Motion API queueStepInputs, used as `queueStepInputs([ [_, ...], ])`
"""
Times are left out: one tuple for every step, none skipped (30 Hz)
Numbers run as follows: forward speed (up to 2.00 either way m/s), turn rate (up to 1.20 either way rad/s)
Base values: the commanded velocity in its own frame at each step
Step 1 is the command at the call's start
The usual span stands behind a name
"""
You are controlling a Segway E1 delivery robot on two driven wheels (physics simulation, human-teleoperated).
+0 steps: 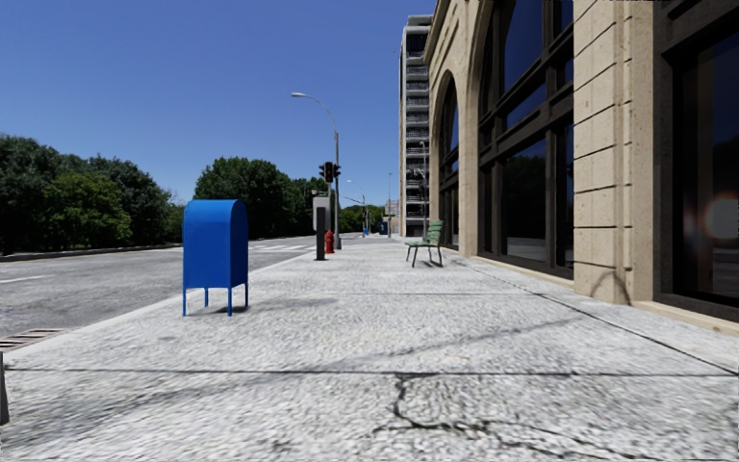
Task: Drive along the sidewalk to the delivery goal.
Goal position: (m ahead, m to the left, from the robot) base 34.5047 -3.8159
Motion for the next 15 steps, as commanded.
queueStepInputs([
  [2.00,0.00],
  [2.00,0.00],
  [2.00,0.00],
  [2.00,0.00],
  [2.00,0.00],
  [2.00,-0.01],
  [2.00,-0.08],
  [2.00,-0.18],
  [2.00,-0.21],
  [2.00,-0.22],
  [2.00,-0.23],
  [2.00,-0.23],
  [2.00,-0.23],
  [2.00,-0.23],
  [2.00,-0.23],
])
